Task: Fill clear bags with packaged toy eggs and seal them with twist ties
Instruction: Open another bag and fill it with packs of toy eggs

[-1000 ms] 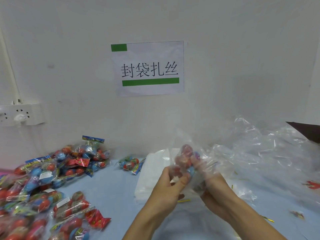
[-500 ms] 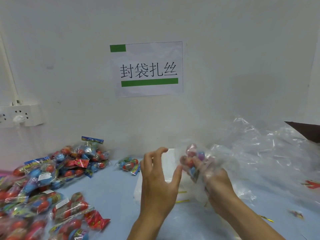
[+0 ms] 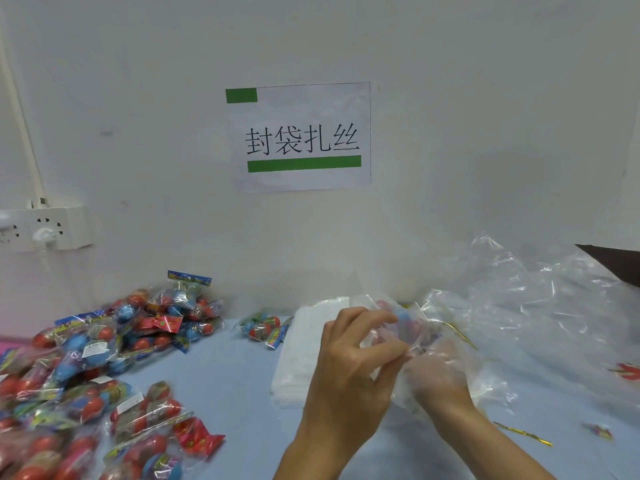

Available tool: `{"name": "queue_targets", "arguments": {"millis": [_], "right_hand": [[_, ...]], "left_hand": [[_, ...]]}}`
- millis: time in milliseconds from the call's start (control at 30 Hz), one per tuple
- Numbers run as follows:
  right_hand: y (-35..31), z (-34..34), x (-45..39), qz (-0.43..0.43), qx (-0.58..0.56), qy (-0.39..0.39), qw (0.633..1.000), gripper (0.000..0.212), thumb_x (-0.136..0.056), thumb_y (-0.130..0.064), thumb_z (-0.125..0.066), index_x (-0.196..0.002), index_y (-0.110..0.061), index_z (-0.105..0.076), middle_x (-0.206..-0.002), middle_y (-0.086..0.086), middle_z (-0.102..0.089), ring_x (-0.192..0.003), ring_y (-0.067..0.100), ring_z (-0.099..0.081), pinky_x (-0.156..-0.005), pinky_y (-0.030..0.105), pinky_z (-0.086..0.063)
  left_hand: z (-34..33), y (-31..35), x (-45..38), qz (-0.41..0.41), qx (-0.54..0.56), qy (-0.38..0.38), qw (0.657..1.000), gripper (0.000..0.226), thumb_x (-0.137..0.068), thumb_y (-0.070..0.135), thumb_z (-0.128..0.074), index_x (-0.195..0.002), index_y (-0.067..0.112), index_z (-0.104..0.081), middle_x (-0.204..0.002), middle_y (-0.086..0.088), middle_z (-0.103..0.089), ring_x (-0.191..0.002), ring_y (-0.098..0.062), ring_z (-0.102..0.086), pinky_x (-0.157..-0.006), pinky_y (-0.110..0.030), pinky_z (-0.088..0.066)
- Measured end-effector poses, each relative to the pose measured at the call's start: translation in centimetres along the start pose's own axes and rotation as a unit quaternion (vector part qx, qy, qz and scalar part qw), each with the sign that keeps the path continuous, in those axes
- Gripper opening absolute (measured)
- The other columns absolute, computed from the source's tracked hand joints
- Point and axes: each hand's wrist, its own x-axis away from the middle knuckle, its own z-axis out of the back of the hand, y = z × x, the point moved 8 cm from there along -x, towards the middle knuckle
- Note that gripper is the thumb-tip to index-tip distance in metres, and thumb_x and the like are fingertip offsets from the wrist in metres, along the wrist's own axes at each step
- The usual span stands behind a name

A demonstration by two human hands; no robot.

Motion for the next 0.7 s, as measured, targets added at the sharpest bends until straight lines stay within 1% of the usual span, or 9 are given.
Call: {"name": "queue_targets", "arguments": {"millis": [100, 133, 200, 233, 300, 400, 500, 633, 700], "right_hand": [[-1.7, 0.3, 0.3, 0.108, -0.122, 0.01, 0.987, 0.029, -0.09, -0.001, -0.069, -0.066, -0.017, -0.064, -0.06, -0.005, -0.063, -0.051, -0.003, -0.058, -0.044, 0.005, -0.037], [-2.4, 0.2, 0.6, 0.131, -0.175, -0.006, 0.976, 0.022, -0.086, 0.002, -0.075, -0.069, -0.011, -0.069, -0.061, -0.005, -0.067, -0.048, -0.003, -0.058, -0.045, 0.007, -0.04], [-3.3, -0.8, 0.8, 0.138, -0.264, -0.072, 0.952, 0.009, -0.083, 0.01, -0.073, -0.086, 0.01, -0.065, -0.073, 0.003, -0.071, -0.063, 0.006, -0.068, -0.056, 0.017, -0.051], [-3.0, -1.1, 0.6, 0.133, -0.278, -0.095, 0.947, 0.015, -0.084, 0.014, -0.07, -0.094, 0.016, -0.059, -0.085, 0.009, -0.072, -0.078, 0.012, -0.072, -0.068, 0.026, -0.056], [-2.9, -0.8, 1.1, 0.153, -0.216, -0.082, 0.961, 0.018, -0.086, 0.014, -0.068, -0.096, 0.002, -0.06, -0.105, 0.01, -0.069, -0.095, 0.008, -0.071, -0.091, 0.038, -0.057], [-4.5, 0.2, 2.2, 0.258, -0.178, -0.047, 0.949, 0.028, -0.078, 0.015, -0.077, -0.096, -0.002, -0.064, -0.091, -0.004, -0.077, -0.084, 0.002, -0.074, -0.075, 0.019, -0.057], [-5.5, 0.4, 2.9, 0.3, -0.137, -0.013, 0.944, 0.033, -0.075, 0.005, -0.084, -0.099, -0.01, -0.068, -0.088, 0.0, -0.076, -0.082, 0.006, -0.074, -0.073, 0.017, -0.054], [-5.4, 1.6, 3.3, 0.332, -0.126, 0.069, 0.932, 0.036, -0.074, 0.0, -0.078, -0.091, -0.026, -0.061, -0.078, -0.011, -0.073, -0.077, -0.01, -0.068, -0.069, 0.008, -0.051], [-5.0, 1.7, 2.8, 0.314, -0.133, 0.077, 0.937, 0.037, -0.072, -0.002, -0.08, -0.093, -0.027, -0.062, -0.086, -0.019, -0.074, -0.08, -0.007, -0.069, -0.07, 0.008, -0.051]], "left_hand": [[0.5, -0.8, 0.2, 0.052, 0.041, 0.006, 0.998, 0.01, -0.085, 0.022, -0.066, -0.087, 0.024, -0.075, -0.115, 0.013, -0.063, -0.11, -0.011, -0.055, -0.09, -0.035, -0.046], [0.8, -1.2, 0.2, 0.082, 0.064, 0.014, 0.995, 0.015, -0.085, 0.024, -0.06, -0.089, 0.025, -0.074, -0.114, 0.016, -0.06, -0.112, -0.009, -0.053, -0.093, -0.032, -0.045], [1.6, -2.2, 0.4, 0.148, 0.082, 0.052, 0.984, 0.015, -0.085, 0.028, -0.054, -0.094, 0.029, -0.066, -0.11, 0.016, -0.055, -0.111, -0.007, -0.051, -0.094, -0.022, -0.041], [2.0, -2.9, 0.5, 0.188, 0.071, 0.081, 0.976, 0.011, -0.086, 0.03, -0.054, -0.094, 0.029, -0.062, -0.105, 0.014, -0.053, -0.107, -0.006, -0.051, -0.091, -0.02, -0.041], [2.7, -4.8, 1.2, 0.299, 0.049, 0.135, 0.943, 0.014, -0.091, 0.035, -0.06, -0.094, 0.025, -0.051, -0.098, 0.013, -0.047, -0.097, -0.007, -0.048, -0.082, -0.023, -0.042], [1.0, -8.4, 3.8, 0.516, 0.121, 0.093, 0.843, 0.039, -0.086, 0.041, -0.071, -0.101, 0.02, -0.042, -0.097, 0.007, -0.05, -0.088, -0.017, -0.056, -0.074, -0.025, -0.049], [-2.0, -9.2, 6.0, 0.606, 0.225, -0.015, 0.763, 0.038, -0.088, 0.032, -0.074, -0.106, 0.011, -0.048, -0.093, -0.009, -0.066, -0.068, -0.021, -0.067, -0.067, -0.036, -0.059], [-2.9, -8.9, 6.3, 0.597, 0.269, -0.05, 0.755, 0.018, -0.09, 0.015, -0.073, -0.094, 0.005, -0.059, -0.08, -0.014, -0.071, -0.055, -0.014, -0.067, -0.052, -0.023, -0.053], [-2.9, -8.8, 6.1, 0.59, 0.268, -0.057, 0.759, 0.016, -0.09, 0.014, -0.072, -0.091, 0.003, -0.06, -0.078, -0.012, -0.07, -0.051, -0.008, -0.065, -0.052, -0.022, -0.053]]}}
